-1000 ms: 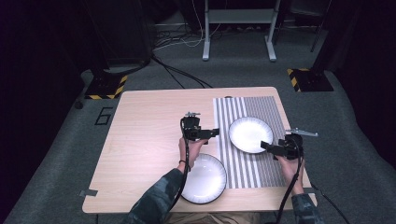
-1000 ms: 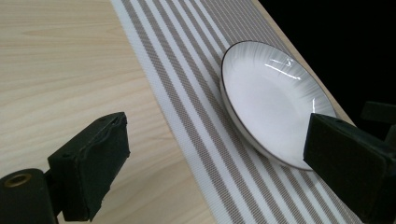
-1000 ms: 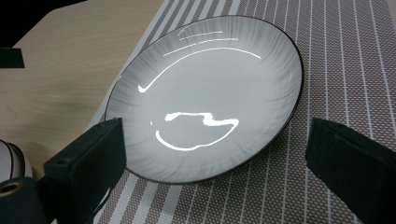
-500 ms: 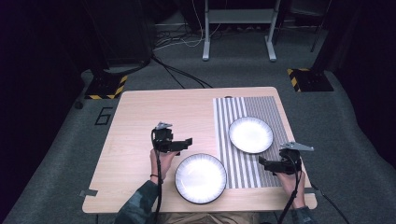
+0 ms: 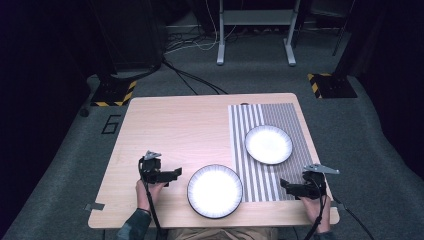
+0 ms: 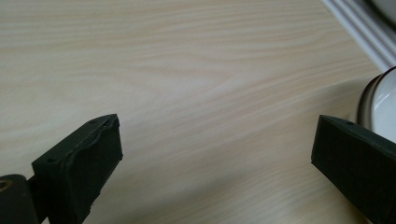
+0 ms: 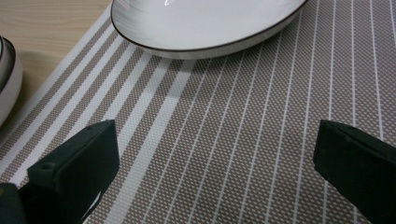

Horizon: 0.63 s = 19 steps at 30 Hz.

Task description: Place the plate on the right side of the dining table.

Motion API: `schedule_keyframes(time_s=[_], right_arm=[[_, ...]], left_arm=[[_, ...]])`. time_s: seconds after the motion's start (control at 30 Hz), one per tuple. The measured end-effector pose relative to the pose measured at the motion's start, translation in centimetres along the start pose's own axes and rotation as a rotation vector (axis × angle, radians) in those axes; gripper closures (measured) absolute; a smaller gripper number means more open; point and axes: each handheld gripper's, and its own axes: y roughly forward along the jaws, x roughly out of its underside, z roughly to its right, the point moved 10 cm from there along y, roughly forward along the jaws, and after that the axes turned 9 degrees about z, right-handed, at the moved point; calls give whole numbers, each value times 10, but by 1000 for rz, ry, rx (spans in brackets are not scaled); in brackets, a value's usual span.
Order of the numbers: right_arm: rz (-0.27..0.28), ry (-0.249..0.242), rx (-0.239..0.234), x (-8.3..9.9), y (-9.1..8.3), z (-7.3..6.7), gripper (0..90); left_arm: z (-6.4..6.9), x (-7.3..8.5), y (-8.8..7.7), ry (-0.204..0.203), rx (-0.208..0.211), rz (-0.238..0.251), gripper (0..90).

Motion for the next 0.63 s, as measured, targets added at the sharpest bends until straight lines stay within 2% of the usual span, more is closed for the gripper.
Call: schedule_keyframes(time_s=[0.1, 0.13, 0.27, 0.37, 0.43, 0.47, 0.5, 0.63], right_arm=[[1, 7, 19, 5, -1, 6, 0], [-3, 7, 23, 7, -1, 7, 0], [-43, -6, 53, 17, 3, 14, 0], [-42, -52, 74, 19, 5, 13, 0], [-49, -105, 104, 22, 6, 12, 0], [-61, -149, 127, 23, 8, 12, 0], [-62, -161, 132, 24, 9, 10, 0], [-64, -161, 132, 24, 9, 11, 0]], left_arm=[[-14, 11, -6, 24, -58, -3, 20], [-18, 15, -7, 43, -79, -8, 21], [-29, 27, -9, 56, -114, -15, 21], [-33, 29, -11, 75, -142, 6, 23], [-35, 30, -12, 96, -164, 20, 23], [-36, 31, -12, 107, -177, 25, 23], [-36, 32, -12, 114, -177, 20, 22], [-35, 33, -11, 141, -189, 2, 17]])
